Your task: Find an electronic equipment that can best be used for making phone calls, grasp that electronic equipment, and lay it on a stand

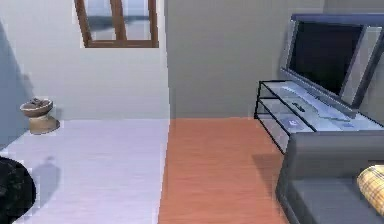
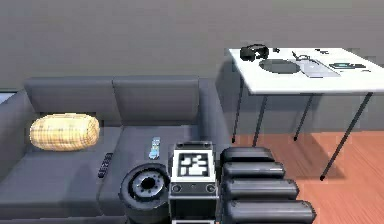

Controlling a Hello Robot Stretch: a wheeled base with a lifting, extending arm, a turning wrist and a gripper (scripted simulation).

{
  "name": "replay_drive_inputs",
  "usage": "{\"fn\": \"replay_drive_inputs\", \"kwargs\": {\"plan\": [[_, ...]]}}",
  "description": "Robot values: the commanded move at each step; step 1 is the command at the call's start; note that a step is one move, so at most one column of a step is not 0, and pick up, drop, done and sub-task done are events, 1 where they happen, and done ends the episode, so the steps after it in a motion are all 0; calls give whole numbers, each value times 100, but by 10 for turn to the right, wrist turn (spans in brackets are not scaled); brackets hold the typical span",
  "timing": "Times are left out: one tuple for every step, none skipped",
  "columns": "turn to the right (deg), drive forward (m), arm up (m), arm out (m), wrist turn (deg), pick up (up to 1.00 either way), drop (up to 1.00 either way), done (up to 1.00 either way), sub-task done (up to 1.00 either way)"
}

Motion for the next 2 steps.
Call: {"fn": "replay_drive_inputs", "kwargs": {"plan": [[0,100,0,0,0,0,0,0,0],[0,50,0,0,0,0,0,0,0]]}}
